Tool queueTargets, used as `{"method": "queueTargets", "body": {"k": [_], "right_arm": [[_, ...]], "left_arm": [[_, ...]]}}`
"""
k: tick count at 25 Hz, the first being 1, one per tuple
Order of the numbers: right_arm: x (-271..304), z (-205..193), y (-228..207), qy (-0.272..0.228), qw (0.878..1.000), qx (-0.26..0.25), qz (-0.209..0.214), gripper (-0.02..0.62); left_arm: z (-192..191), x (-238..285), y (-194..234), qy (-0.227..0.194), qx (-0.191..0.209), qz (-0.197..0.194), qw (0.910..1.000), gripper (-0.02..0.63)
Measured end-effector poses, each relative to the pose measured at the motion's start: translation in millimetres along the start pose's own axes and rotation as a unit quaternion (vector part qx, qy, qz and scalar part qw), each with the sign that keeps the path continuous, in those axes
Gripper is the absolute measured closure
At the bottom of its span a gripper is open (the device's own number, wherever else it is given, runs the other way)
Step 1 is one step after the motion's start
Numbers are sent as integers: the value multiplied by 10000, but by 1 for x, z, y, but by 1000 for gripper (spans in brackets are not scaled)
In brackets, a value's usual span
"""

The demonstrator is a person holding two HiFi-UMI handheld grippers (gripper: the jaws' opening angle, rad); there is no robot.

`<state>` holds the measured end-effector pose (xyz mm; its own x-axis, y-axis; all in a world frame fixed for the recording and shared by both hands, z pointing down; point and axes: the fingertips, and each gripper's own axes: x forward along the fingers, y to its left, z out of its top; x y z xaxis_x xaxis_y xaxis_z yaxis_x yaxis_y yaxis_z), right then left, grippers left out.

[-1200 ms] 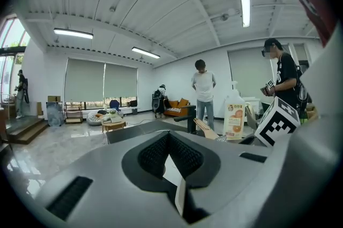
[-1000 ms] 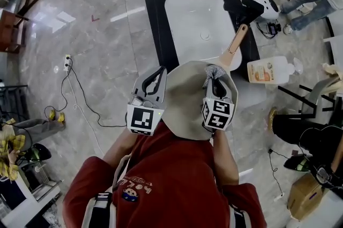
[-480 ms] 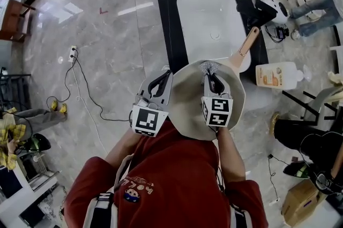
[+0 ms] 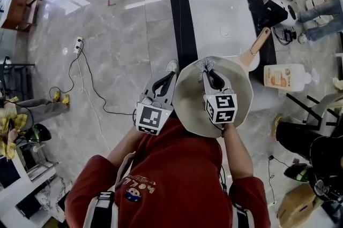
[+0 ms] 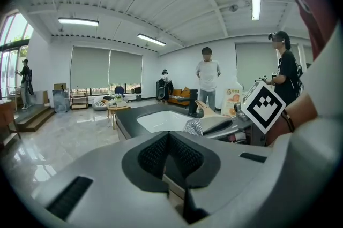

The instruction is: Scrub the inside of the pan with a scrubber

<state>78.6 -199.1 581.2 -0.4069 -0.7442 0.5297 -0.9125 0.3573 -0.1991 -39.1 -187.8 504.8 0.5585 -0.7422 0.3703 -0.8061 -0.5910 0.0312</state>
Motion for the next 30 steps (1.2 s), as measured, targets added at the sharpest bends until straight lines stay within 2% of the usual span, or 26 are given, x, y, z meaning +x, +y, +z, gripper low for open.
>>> {"method": "queueTargets", "body": {"k": [8, 16, 22, 27, 30], "right_arm": [[2, -7, 45, 190, 9953, -487, 813, 522], [-7, -20, 75, 512, 9780, -942, 1789, 522], [-24, -39, 100, 960, 9537, -1195, 2587, 522], [-44, -56, 118, 1374, 9269, -1363, 3215, 523], [-56, -65, 122, 1710, 9062, -1577, 3531, 523]], "left_arm": [[-15, -9, -4, 141, -89, -34, 9999, 600], [-15, -15, -7, 118, -100, 16, 9999, 600], [-15, -18, -8, 87, -92, 30, 9999, 600], [-12, -20, -10, 54, -61, 12, 10000, 600], [-11, -18, -12, 44, -40, -18, 10000, 600]]}}
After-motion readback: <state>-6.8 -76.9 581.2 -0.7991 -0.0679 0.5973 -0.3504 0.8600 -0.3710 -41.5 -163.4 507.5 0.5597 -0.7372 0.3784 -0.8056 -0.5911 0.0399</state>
